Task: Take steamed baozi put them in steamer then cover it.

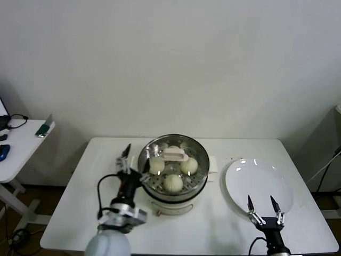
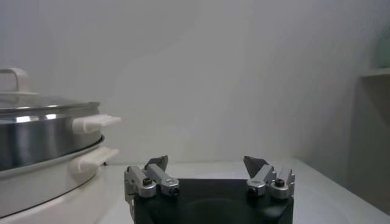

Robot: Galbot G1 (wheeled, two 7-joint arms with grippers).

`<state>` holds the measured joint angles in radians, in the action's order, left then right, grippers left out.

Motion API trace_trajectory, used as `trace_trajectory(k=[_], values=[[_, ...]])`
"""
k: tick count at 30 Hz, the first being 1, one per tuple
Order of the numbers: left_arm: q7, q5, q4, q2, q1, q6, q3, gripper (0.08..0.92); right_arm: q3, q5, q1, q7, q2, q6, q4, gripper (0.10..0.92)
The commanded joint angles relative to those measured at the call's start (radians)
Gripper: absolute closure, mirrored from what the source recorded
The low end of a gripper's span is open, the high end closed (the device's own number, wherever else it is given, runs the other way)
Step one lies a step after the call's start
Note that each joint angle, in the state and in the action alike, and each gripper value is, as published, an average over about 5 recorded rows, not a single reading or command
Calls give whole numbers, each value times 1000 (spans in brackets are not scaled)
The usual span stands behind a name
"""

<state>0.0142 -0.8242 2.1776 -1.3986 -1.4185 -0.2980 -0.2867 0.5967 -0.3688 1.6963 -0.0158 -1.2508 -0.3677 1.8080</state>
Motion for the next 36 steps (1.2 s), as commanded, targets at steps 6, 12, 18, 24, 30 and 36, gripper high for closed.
trace_trajectory(k=[6, 12, 18, 24, 30, 36], values=[[18, 1125, -226, 127, -253, 410, -476, 177, 4, -11, -24, -7, 1, -66, -56, 203], [19, 1111, -314, 102, -264, 472, -426, 177, 7, -23, -29, -6, 2, -78, -77, 203], [21, 1100, -361, 94, -263, 511, -397, 177, 7, -41, -28, -3, 4, -66, -77, 203], [21, 1094, -369, 88, -260, 524, -381, 177, 6, -44, -31, -3, 1, -67, -81, 203], [20, 1088, -365, 82, -256, 529, -371, 177, 4, -42, -30, -2, 0, -67, -82, 203], [19, 1082, -358, 77, -253, 529, -363, 177, 3, -40, -30, -2, 0, -65, -80, 203]])
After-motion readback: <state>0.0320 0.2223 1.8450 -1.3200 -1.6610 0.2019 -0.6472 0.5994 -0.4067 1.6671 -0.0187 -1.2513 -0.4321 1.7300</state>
